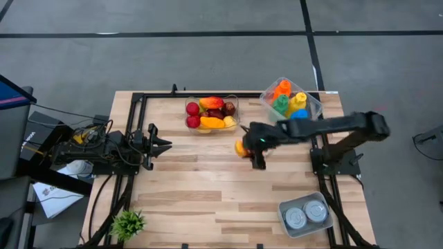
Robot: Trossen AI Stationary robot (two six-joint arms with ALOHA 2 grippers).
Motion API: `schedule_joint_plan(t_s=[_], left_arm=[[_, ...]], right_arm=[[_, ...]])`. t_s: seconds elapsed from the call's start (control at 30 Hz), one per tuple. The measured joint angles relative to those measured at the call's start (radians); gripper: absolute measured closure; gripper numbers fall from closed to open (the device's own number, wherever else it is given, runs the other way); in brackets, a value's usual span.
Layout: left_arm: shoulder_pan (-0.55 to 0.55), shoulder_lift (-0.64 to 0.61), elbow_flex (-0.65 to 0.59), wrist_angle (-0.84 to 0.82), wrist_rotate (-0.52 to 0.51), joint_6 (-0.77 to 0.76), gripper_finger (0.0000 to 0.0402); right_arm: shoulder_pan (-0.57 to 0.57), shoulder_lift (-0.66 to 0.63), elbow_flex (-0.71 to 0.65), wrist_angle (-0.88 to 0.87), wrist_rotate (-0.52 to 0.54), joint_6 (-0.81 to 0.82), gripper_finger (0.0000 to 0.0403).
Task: Pick & Place Food Item
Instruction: Put the red mango into the transparent bin
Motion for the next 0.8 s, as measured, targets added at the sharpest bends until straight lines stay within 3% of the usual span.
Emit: schedule_joint_plan(t_s=[0.17,0.33,0.57,0.8], left_arm=[[0.0,0.0,0.0,0.0,0.0,0.0,0.0348],[0.0,0.0,0.0,0.0,0.0,0.0,0.0348],[0.0,0.0,0.0,0.0,0.0,0.0,0.0348],[0.0,0.0,0.0,0.0,0.0,0.0,0.0348]], right_arm=[[0.206,-0.116,0.0,0.277,-0.018,0.019,0.0156],[0.426,-0.143,0.001,0.558,-0.073,-0.057,0.0159],[0.671,-0.07,0.001,0.895,-0.122,-0.193,0.0158],[0.773,0.04,0.0,1.047,-0.057,-0.278,0.0158]])
